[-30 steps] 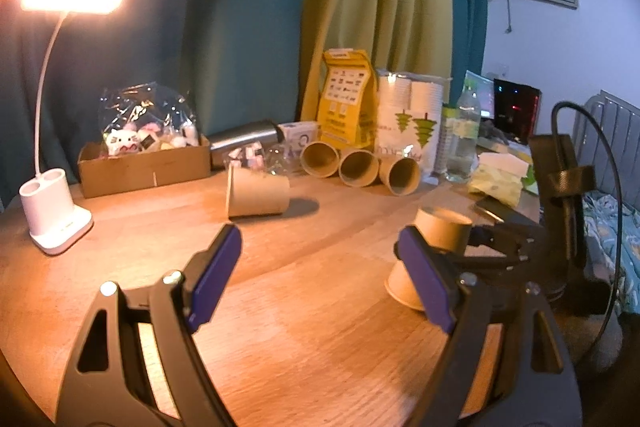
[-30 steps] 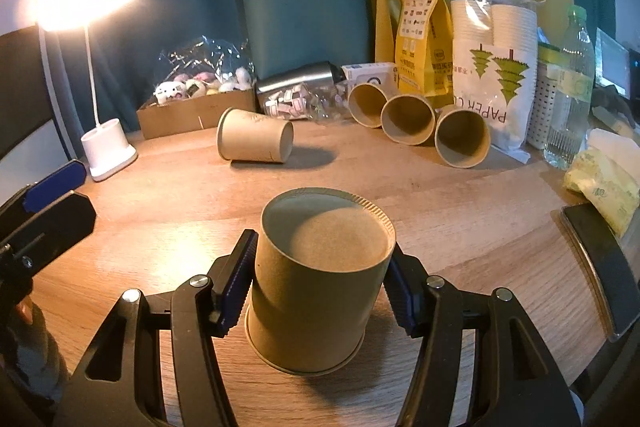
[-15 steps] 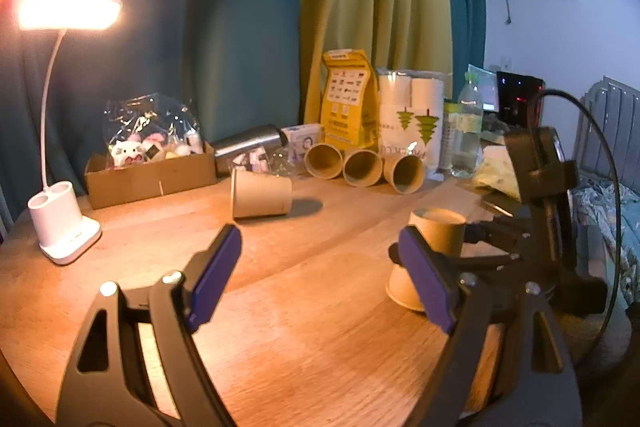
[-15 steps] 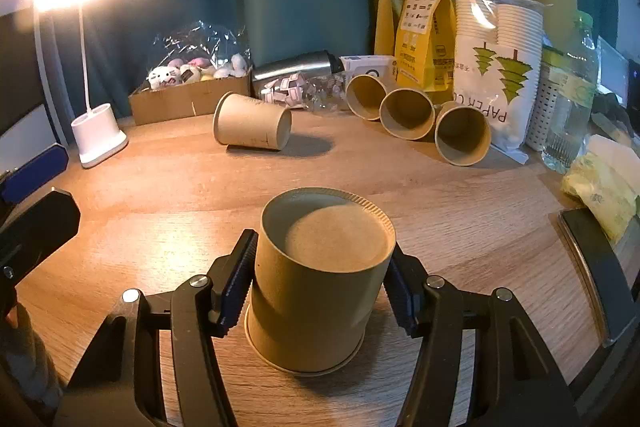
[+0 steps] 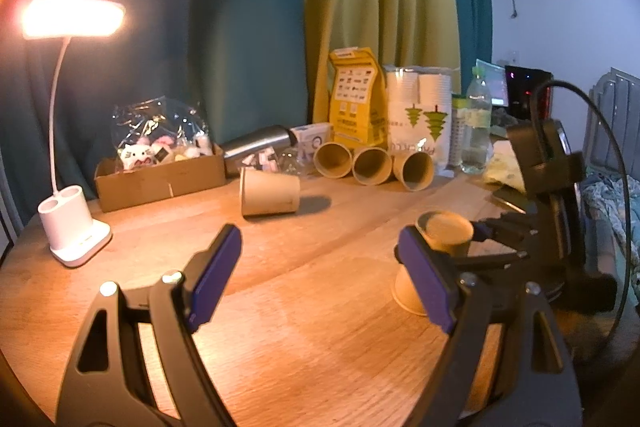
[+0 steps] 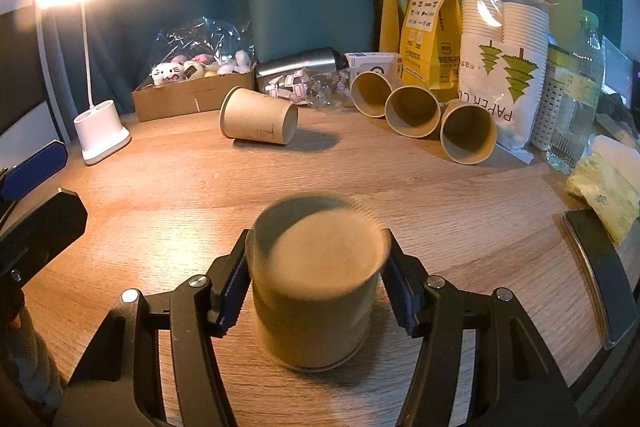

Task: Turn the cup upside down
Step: 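Set the cup mouth-down on the table and open the right tool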

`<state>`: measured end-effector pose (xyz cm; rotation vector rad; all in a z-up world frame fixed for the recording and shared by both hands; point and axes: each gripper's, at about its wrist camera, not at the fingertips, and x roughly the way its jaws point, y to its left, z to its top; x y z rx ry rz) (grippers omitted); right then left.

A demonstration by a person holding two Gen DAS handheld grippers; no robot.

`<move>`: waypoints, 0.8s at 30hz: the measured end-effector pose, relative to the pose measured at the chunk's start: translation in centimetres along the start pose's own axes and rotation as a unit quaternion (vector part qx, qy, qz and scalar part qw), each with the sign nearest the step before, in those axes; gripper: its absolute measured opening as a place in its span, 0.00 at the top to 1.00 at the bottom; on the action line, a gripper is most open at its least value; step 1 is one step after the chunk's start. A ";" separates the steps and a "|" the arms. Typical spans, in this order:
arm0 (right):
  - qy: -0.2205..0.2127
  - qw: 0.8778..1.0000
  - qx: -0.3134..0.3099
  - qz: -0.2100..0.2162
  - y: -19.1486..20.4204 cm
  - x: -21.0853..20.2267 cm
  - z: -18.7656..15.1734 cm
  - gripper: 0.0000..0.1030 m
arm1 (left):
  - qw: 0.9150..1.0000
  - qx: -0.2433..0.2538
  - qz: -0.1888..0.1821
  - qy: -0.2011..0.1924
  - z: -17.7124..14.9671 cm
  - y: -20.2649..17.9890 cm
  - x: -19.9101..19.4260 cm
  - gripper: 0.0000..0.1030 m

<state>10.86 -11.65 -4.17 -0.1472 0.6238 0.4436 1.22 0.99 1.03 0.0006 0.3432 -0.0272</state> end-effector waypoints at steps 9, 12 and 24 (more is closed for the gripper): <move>-0.005 1.000 0.002 0.001 0.0 -0.2 0.0 0.38 | 1.000 -0.001 0.005 0.000 0.0 0.0 0.1 0.20; -0.008 1.000 0.009 0.002 -0.3 -0.5 0.0 0.23 | 1.000 -0.001 0.006 0.000 0.0 0.1 0.1 0.20; -0.044 0.998 0.035 0.001 -1.0 -4.1 0.5 0.20 | 1.000 0.001 0.009 -0.007 0.0 0.1 0.0 0.20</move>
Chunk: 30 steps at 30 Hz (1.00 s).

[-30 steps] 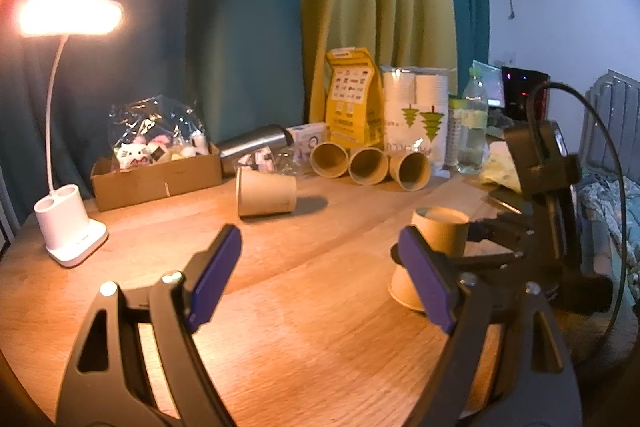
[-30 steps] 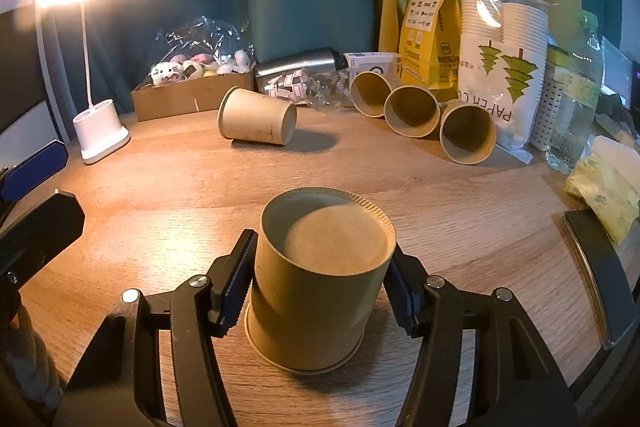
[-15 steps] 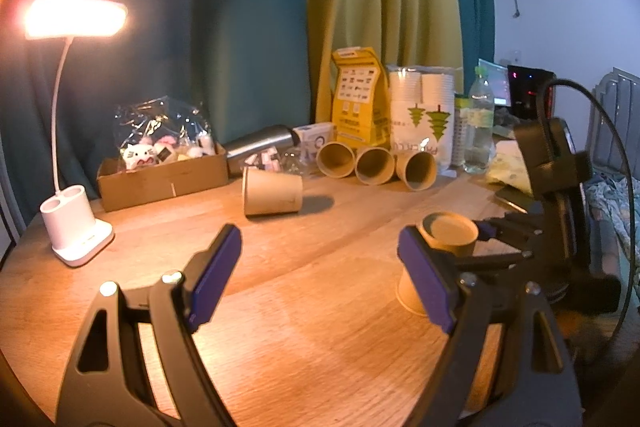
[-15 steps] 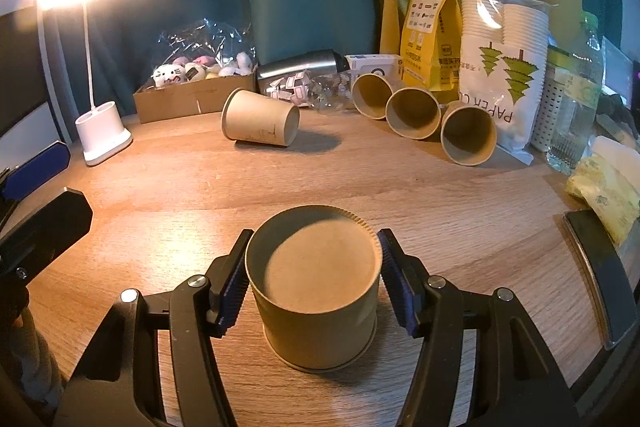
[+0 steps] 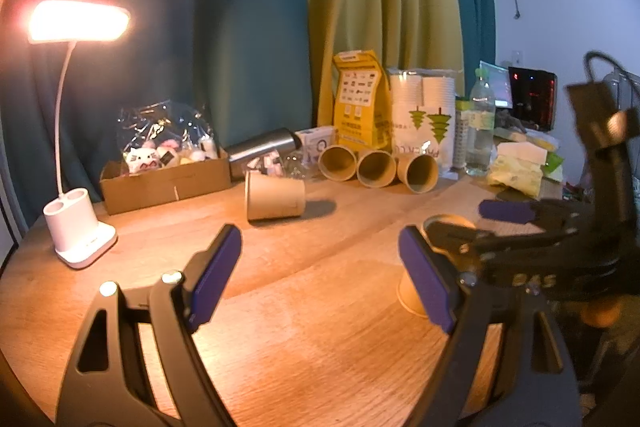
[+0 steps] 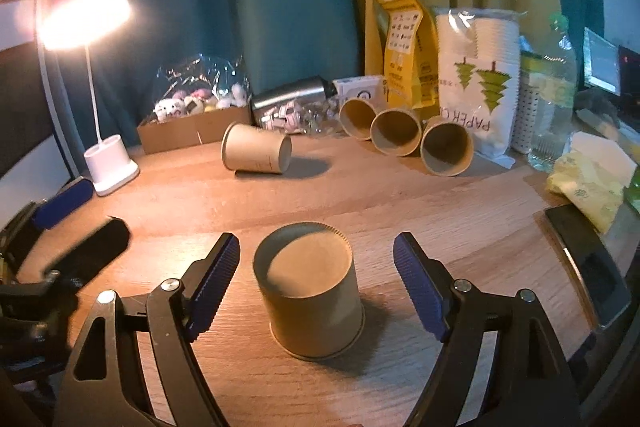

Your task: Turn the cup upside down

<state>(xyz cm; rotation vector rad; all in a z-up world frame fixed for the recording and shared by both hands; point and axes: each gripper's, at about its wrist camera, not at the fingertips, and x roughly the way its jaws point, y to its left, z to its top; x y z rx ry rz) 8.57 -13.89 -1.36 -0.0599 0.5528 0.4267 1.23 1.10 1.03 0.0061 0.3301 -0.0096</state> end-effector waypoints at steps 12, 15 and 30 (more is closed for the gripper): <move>-0.008 1.000 0.011 0.002 0.1 -4.1 -1.6 0.20 | 1.000 0.001 0.004 -0.004 0.2 0.2 -0.1 0.20; -0.004 1.000 0.012 0.001 0.2 -4.4 -2.1 0.20 | 1.000 0.003 0.001 -0.004 0.1 0.2 -0.2 0.20; 0.000 1.000 0.021 -0.003 -0.1 -4.7 -3.7 0.20 | 1.000 0.006 -0.002 -0.006 0.0 0.1 -0.3 0.20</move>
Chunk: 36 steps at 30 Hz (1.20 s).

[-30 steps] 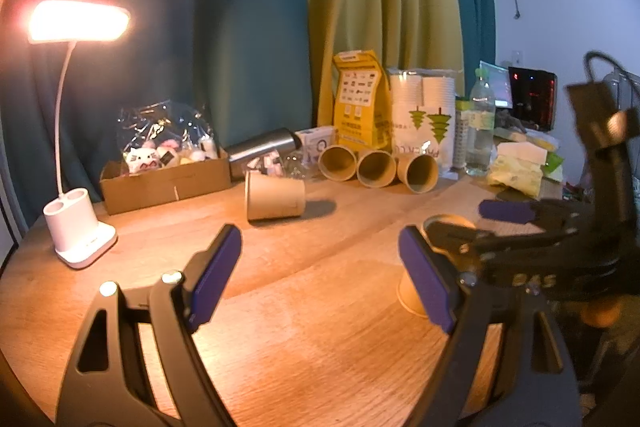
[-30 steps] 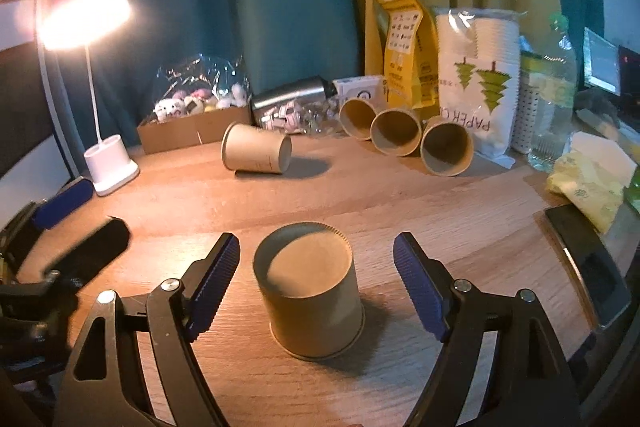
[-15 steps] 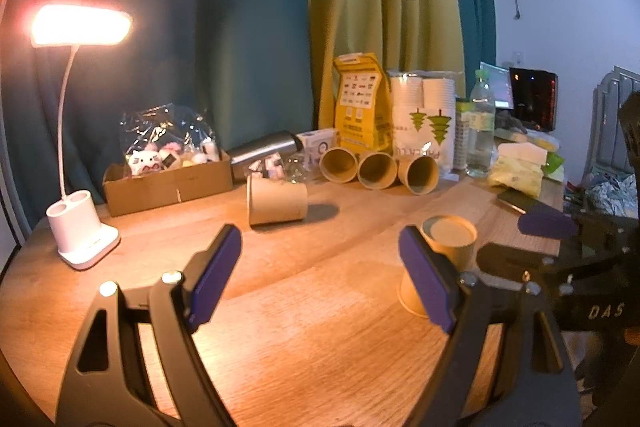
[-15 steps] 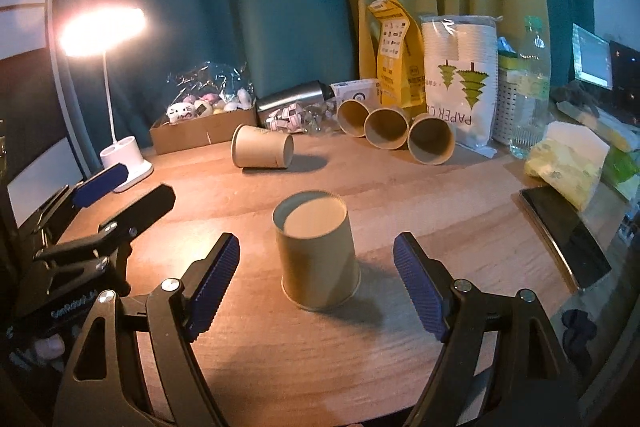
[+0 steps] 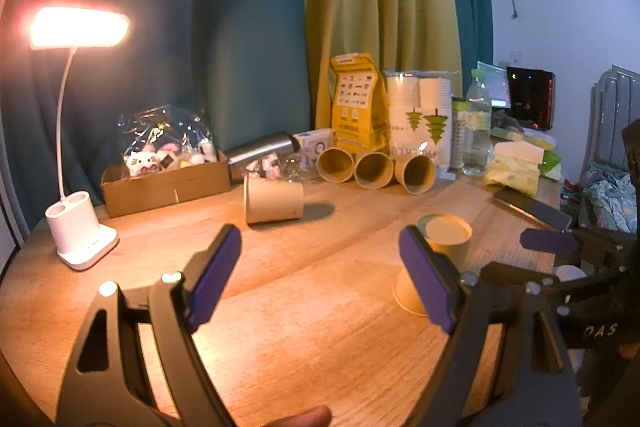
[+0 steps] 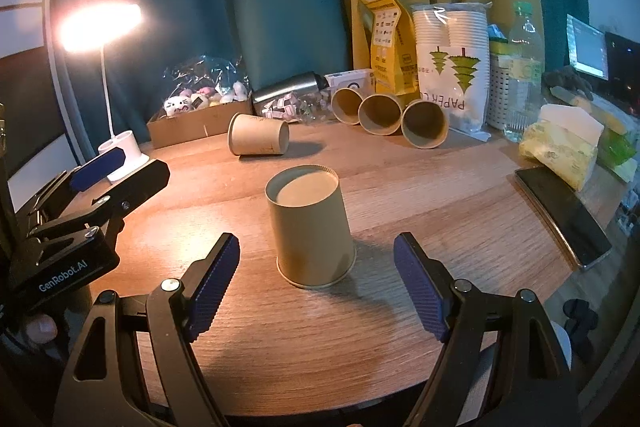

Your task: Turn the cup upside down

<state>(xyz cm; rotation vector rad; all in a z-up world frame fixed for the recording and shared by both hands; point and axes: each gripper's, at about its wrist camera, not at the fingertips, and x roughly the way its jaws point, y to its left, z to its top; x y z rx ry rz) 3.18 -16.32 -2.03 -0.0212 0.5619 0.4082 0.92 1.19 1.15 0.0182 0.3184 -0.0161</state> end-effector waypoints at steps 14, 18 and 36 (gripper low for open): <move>0.003 1.000 0.002 0.003 -0.1 0.1 -0.1 0.20 | 1.000 0.004 -0.007 -0.001 -0.3 -0.4 -0.2 0.19; 0.003 1.000 0.002 0.003 -0.1 0.1 -0.1 0.20 | 1.000 0.004 -0.007 -0.001 -0.3 -0.5 -0.2 0.19; 0.004 1.000 0.003 0.003 -0.2 0.2 -0.1 0.20 | 1.000 0.003 -0.006 0.000 -0.3 -0.4 -0.2 0.19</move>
